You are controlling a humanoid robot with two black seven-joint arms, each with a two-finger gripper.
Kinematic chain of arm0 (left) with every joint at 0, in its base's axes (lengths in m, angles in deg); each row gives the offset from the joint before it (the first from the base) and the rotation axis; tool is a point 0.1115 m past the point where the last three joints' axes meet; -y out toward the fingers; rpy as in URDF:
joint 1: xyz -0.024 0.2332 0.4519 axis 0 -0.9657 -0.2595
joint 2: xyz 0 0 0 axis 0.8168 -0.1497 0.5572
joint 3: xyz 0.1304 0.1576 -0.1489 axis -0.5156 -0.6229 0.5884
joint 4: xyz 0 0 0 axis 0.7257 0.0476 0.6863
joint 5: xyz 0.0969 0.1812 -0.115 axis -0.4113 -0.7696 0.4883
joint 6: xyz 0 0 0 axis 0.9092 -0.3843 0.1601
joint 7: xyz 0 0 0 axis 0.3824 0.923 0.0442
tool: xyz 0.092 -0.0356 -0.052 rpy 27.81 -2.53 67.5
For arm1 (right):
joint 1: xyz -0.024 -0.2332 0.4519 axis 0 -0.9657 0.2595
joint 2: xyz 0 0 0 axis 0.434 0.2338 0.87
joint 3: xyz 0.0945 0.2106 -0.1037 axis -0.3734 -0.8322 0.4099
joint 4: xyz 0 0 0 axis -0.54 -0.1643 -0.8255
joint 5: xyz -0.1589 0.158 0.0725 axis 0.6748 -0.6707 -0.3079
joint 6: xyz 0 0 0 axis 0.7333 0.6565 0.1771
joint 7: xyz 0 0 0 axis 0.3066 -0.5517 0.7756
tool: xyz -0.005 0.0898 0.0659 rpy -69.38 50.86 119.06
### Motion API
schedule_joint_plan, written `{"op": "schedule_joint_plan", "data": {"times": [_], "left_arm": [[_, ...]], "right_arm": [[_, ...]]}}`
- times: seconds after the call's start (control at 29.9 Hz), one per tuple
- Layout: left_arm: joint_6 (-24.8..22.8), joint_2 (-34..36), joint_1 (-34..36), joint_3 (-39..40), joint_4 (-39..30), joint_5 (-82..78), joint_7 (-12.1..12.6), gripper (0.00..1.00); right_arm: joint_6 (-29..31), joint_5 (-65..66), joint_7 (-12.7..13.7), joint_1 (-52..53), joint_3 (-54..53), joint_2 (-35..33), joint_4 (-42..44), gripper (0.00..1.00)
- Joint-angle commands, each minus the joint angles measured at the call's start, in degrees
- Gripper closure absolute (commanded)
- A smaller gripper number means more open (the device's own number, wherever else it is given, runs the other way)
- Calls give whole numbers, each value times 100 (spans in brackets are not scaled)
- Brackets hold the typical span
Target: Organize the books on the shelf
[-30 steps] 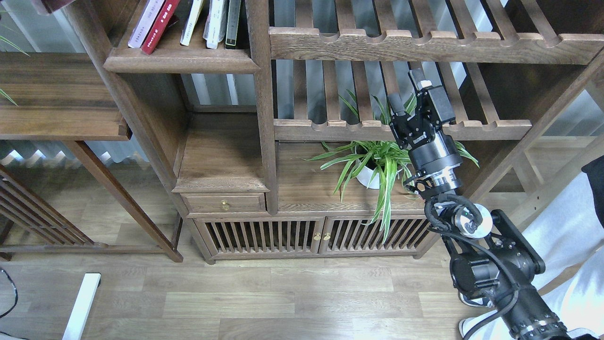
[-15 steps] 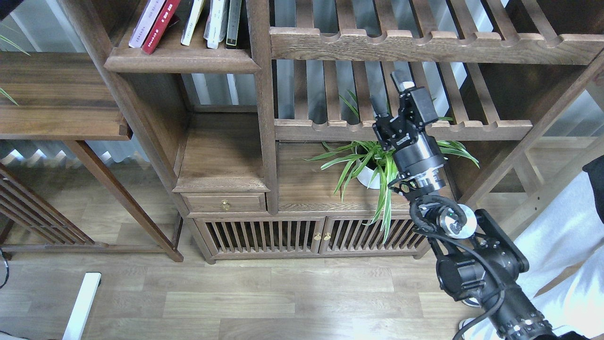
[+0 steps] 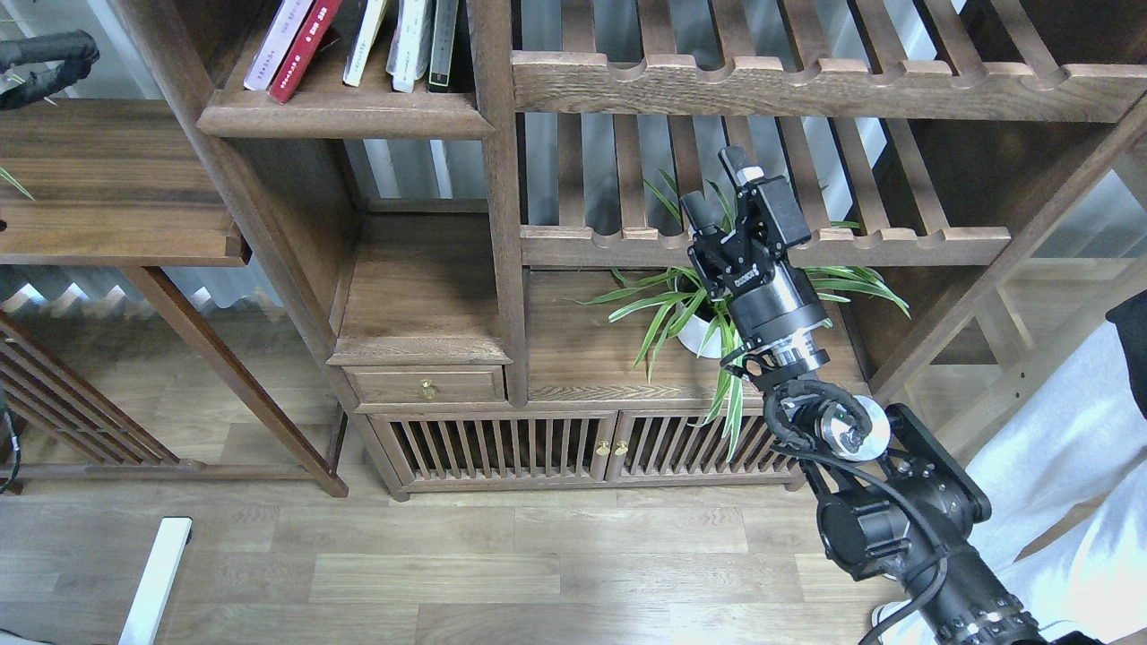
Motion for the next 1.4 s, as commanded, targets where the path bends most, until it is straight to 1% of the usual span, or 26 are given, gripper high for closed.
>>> {"op": "schedule_joint_plan", "data": {"times": [0.0,0.1,0.17,0.27,0.33,0.4,0.5,0.64,0.67,0.84,0.9,1.04,1.14,1.37], "left_arm": [[204,-119,42,-138,167,4,-149,100],[327,-206,69,-183,219,4,-211,100],[494,-233,69,-200,246,4,-333,100],[644,-356,95,-244,342,4,-430,100],[653,-391,130,-305,421,5,-466,100],[688,-461,157,-376,500,4,-553,100],[793,-558,253,-499,728,4,-764,100],[873,-646,402,-797,1054,4,-1133,100],[873,-646,411,-850,1089,4,-1169,100],[873,-637,508,-1219,1107,13,-1265,100],[890,-629,534,-1299,1125,22,-1336,100],[890,-567,578,-1413,1134,22,-1388,100],[890,-541,578,-1597,1133,22,-1494,100],[855,-374,561,-1773,1133,31,-1529,100]], "right_arm": [[0,0,5,9,8,-1,-2,8],[0,0,13,9,7,-1,-2,8],[0,0,13,9,7,-10,-11,8],[0,0,13,9,8,-10,-11,8],[0,0,13,9,8,-10,-11,8],[0,0,13,9,8,-10,-11,8],[0,0,13,0,-1,-27,-11,8],[0,0,13,-9,-19,-63,-11,7],[0,0,13,-9,-28,-71,-11,7],[0,0,22,-9,-36,-98,-11,7],[0,0,22,-9,-28,-98,-11,7],[0,0,22,-9,-28,-98,-11,7],[0,0,22,-18,-10,-89,-11,7],[0,0,22,-18,-10,-89,-11,7]]}}
